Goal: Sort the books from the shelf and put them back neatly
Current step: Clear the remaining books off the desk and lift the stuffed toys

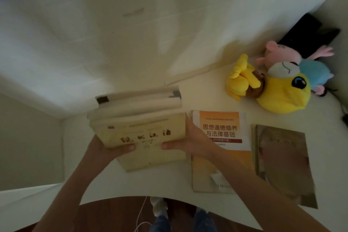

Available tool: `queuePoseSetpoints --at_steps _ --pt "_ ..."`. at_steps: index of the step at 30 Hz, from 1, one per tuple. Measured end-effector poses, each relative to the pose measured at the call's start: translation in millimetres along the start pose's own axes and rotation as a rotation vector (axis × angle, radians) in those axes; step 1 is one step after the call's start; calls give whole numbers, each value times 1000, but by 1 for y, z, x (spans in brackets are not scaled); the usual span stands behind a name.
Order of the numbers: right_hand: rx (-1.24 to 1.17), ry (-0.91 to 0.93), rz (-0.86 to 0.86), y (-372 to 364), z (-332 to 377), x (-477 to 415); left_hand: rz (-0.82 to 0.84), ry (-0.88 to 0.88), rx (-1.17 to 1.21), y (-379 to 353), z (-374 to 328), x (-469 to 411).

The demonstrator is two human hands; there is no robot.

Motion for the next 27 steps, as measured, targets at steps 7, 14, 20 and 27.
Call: queuePoseSetpoints --at_steps 7,14,20,27 --pt "-298 -162 -65 51 -28 46 30 65 145 -56 -39 -3" --pt "-375 -369 -137 103 -91 103 230 187 122 -171 -16 -7" --pt "-412 -457 -197 115 -127 118 289 192 -65 -213 -11 -10" --pt "-301 -379 -310 134 -123 112 297 121 -476 -194 -16 -8"
Point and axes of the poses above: each hand's wrist, its own x-axis away from the middle knuckle, its own y-axis out of the back of the hand, z = x × y, the point moved 8 cm from there along -x, towards the middle knuckle, and after that the axes turned 3 degrees about -y, right-handed, at the moved point
